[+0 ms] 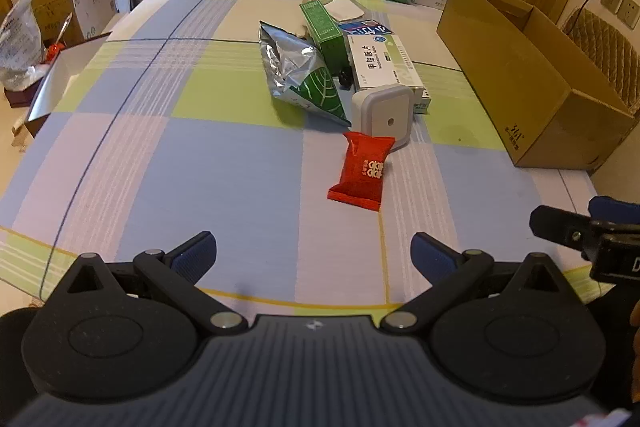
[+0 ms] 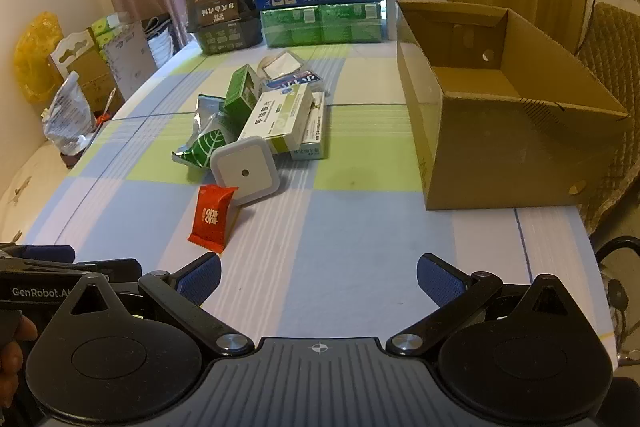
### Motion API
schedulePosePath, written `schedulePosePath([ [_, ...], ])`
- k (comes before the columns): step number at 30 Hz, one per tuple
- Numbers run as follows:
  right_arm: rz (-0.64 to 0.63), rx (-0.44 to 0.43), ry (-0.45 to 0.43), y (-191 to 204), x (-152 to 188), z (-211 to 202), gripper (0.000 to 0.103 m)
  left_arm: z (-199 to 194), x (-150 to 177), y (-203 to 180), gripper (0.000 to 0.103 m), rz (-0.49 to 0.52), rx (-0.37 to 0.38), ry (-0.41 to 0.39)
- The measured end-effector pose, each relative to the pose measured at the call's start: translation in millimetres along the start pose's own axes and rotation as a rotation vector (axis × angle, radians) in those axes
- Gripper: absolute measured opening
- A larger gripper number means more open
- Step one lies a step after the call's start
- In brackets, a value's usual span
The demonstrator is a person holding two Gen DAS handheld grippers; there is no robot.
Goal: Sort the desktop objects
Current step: 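Reach the left tool to the red candy packet and close on it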
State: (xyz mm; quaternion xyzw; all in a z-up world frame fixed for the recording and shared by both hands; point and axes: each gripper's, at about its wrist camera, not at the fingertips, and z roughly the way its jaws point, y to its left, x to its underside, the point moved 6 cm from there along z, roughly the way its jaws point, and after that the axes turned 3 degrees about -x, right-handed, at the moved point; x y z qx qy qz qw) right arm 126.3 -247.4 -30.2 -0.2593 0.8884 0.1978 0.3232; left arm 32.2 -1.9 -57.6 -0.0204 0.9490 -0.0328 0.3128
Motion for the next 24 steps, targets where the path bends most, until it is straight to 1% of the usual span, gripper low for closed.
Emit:
schedulePosePath([
  [4, 0.0, 0.0, 0.0, -1, 0, 1, 0.101, 3, 0, -1, 0.102, -0.001, 0.005, 0.007],
  [11, -0.011, 0.002, -0.002, -3, -2, 6, 0.101, 15, -5, -7, 0.1, 0.063, 0.012, -0.012],
  [17, -0.009, -0.001, -0.006, -9, -7, 16, 0.101, 37, -14, -14, 0.091, 0.136, 0.019, -0.029],
  [19, -0.002, 0.002, -0.005, -12, -9, 20, 0.101, 45, -16, -17, 0.086, 0.155, 0.022, -0.035],
  [24, -0.003, -0.004, 0.003, -19, -10, 33, 0.101, 62, -23, -31, 0.078, 0.218, 0.054, -0.066],
])
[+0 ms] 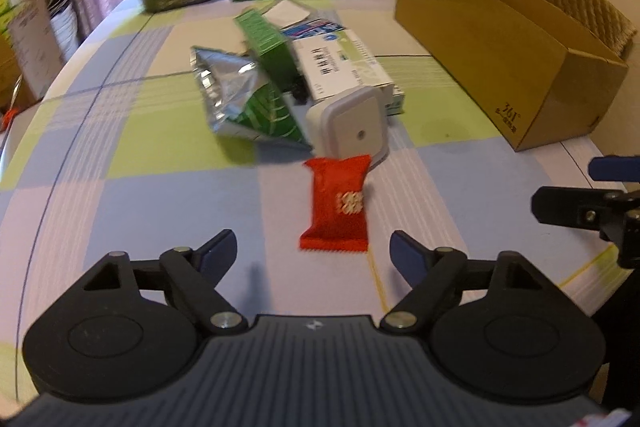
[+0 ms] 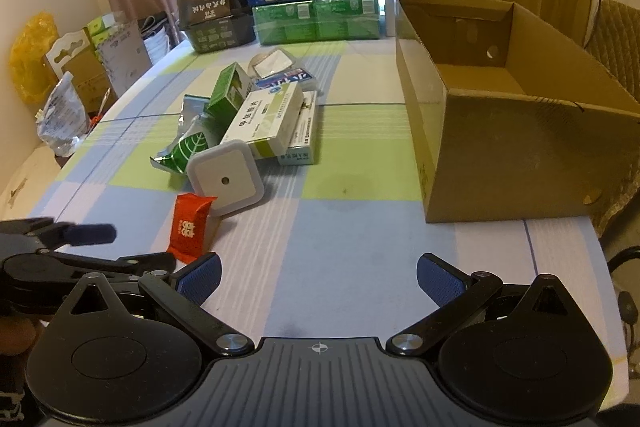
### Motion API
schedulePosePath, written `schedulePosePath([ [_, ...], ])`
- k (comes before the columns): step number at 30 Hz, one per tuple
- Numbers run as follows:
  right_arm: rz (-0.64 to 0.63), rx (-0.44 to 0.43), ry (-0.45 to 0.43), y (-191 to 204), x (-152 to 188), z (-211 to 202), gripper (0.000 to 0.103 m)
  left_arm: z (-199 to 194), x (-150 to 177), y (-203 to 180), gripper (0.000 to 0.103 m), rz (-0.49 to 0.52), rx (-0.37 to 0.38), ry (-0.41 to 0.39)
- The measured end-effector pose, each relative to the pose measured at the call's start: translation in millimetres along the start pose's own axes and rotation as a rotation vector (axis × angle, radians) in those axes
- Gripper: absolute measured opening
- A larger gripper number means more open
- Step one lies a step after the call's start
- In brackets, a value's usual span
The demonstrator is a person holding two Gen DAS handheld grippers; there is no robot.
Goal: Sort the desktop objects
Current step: 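Reach the left tool to the red candy packet and close on it, then lift the red packet with the left tool while the right tool grasps the white night-light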
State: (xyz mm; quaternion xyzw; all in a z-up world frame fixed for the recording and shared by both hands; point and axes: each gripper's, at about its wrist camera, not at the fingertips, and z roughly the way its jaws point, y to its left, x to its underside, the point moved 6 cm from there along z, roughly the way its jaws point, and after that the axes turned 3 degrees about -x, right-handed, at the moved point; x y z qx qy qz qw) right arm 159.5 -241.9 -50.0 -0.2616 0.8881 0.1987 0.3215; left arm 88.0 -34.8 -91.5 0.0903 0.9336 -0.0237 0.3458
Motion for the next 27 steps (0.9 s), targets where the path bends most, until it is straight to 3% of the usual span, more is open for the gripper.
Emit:
schedulePosePath([
  [8, 0.007, -0.005, 0.021, -9, -1, 22, 0.101, 30, -12, -15, 0.065, 0.045, 0.031, -0.018],
  [13, 0.005, -0.01, 0.038, -8, -3, 33, 0.1, 42, -9, -18, 0.031, 0.104, 0.012, -0.009],
  [19, -0.043, -0.051, 0.039, 9, -10, 47, 0.092, 29, -2, 11, 0.027, 0.069, -0.011, -0.005],
  [27, -0.202, -0.114, 0.009, 57, -26, 84, 0.087, 23, 5, 54, 0.026, 0.0, -0.062, 0.0],
])
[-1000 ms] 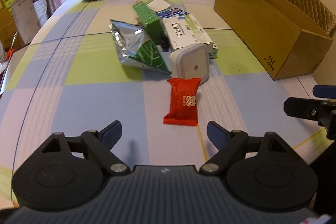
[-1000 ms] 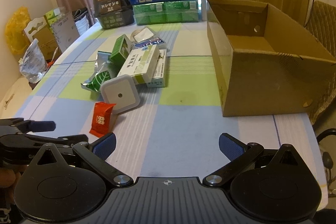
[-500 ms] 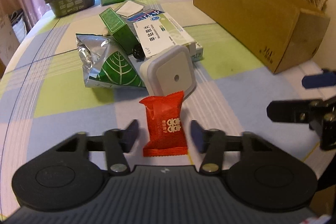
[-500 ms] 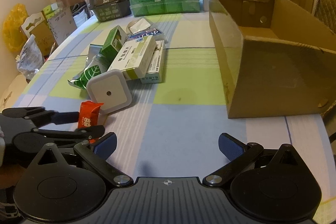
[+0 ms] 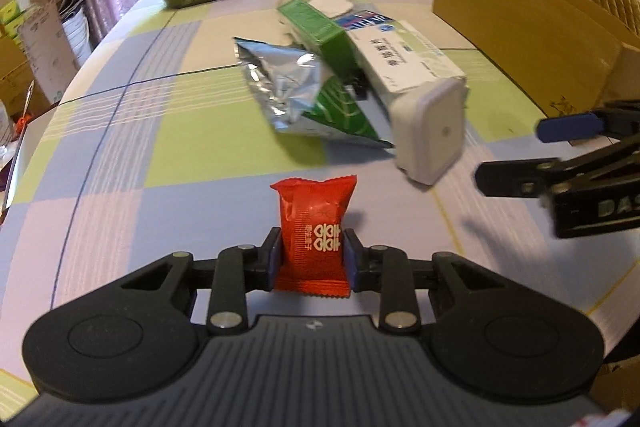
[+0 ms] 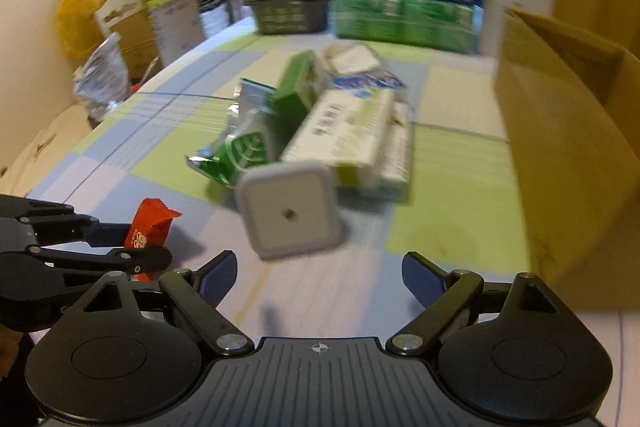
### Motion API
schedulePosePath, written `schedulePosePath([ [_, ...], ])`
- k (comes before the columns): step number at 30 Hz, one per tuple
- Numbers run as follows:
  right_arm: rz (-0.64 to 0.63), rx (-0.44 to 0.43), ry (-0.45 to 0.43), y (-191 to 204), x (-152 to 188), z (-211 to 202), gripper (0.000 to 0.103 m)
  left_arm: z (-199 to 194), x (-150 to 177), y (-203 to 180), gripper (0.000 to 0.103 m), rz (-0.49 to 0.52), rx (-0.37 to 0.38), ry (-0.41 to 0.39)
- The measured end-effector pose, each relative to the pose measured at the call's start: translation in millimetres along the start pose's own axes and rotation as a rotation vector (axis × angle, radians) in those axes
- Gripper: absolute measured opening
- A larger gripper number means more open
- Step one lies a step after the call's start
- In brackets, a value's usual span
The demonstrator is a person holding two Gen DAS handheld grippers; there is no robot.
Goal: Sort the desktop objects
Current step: 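Lift the red packet with the left tool while the right tool grasps the white night-light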
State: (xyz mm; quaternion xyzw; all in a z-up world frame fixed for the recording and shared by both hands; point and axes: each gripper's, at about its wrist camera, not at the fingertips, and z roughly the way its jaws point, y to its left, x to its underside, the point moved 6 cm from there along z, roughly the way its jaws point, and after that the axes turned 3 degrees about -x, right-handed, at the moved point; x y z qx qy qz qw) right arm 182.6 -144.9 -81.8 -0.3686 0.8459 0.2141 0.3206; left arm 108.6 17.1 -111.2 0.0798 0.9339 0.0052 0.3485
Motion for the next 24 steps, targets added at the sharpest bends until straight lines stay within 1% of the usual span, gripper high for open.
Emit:
schedulePosePath([
  [4, -0.104, 0.01, -0.011, 14, -12, 24, 0.087, 2, -3, 9, 0.026, -0.029, 0.008, -0.004],
  [6, -0.15, 0.018, 0.005, 17, -14, 38, 0.087, 3, -4, 11, 0.026, -0.038, 0.013, -0.006],
  [8, -0.161, 0.01, 0.019, 19, -16, 47, 0.086, 3, -6, 13, 0.026, -0.046, 0.015, -0.009],
  [11, -0.162, -0.001, 0.035, 20, -17, 55, 0.079, 6, -7, 12, 0.026, -0.06, 0.018, -0.008],
  [12, -0.158, -0.002, 0.038, 19, -17, 56, 0.076, 6, -7, 12, 0.026, -0.062, 0.019, -0.006],
  [13, -0.151, 0.0, 0.038, 19, -17, 57, 0.07, 7, -6, 12, 0.026, -0.065, 0.021, -0.004],
  [15, -0.136, 0.011, 0.038, 18, -16, 56, 0.062, 7, -6, 11, 0.026, -0.066, 0.023, -0.002],
  [18, -0.11, 0.024, 0.032, 15, -15, 47, 0.062, 4, -7, 9, 0.026, -0.064, 0.025, -0.006],
  [24, -0.046, 0.041, 0.013, 10, -2, 8, 0.062, -10, -7, -2, 0.026, -0.058, 0.033, -0.006],
])
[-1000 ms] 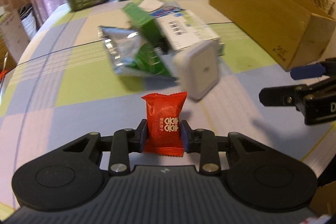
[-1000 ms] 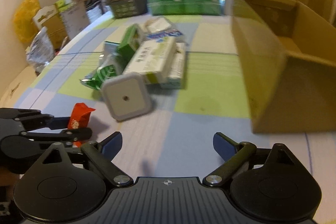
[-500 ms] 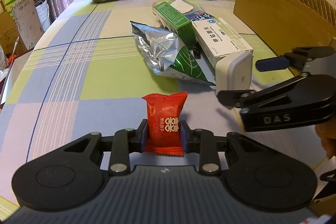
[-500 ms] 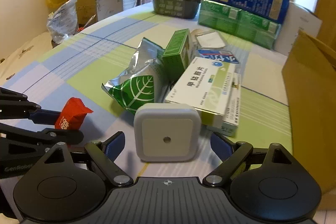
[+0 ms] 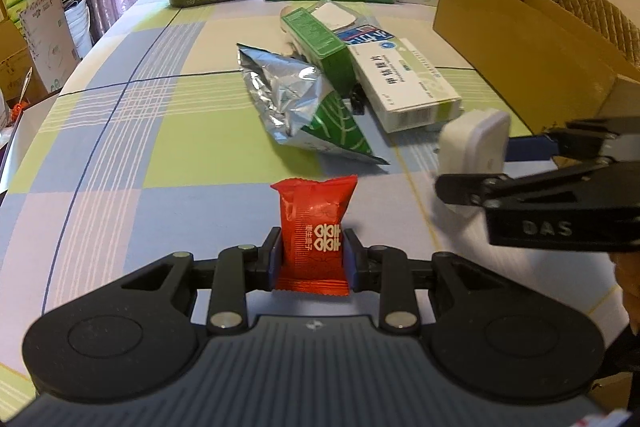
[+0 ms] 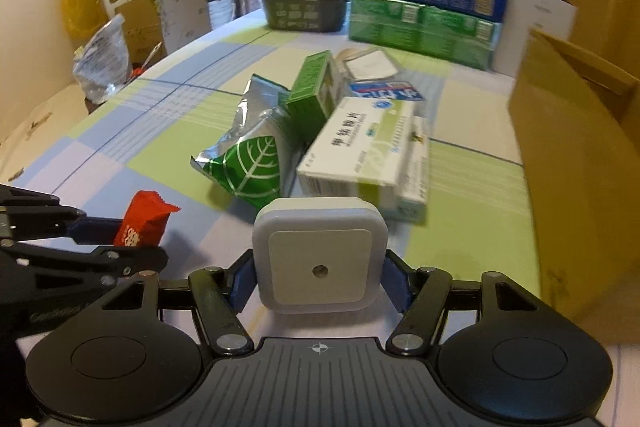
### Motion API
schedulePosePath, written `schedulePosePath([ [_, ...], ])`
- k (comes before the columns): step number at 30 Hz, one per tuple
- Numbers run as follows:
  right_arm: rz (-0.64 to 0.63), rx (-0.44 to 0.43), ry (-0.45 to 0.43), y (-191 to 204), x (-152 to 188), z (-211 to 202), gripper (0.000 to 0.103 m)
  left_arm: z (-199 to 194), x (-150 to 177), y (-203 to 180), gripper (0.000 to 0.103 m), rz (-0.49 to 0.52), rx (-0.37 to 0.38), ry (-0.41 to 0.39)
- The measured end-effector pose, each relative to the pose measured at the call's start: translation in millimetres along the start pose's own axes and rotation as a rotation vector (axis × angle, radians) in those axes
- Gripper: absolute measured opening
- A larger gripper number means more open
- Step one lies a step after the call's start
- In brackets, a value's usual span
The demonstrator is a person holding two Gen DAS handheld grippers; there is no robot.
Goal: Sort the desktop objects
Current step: 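Lift the red packet with the left tool while the right tool grasps the white night-light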
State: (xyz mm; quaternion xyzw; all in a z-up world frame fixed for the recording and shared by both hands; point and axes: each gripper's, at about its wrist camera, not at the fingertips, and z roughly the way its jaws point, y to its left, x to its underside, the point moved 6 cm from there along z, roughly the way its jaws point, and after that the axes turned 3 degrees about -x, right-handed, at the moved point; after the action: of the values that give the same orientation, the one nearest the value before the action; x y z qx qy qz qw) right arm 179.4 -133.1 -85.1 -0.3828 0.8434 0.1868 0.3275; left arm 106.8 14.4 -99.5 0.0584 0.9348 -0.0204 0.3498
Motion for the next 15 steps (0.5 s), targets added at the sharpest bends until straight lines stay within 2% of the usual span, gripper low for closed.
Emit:
schedulePosePath([
  [7, 0.061, 0.027, -0.024, -6, 14, -49, 0.062, -25, 2, -26, 0.026, 0.023, 0.015, -0.008],
  [15, 0.106, 0.043, -0.051, -15, 22, -83, 0.062, -48, 1, -46, 0.026, 0.039, 0.025, -0.016],
])
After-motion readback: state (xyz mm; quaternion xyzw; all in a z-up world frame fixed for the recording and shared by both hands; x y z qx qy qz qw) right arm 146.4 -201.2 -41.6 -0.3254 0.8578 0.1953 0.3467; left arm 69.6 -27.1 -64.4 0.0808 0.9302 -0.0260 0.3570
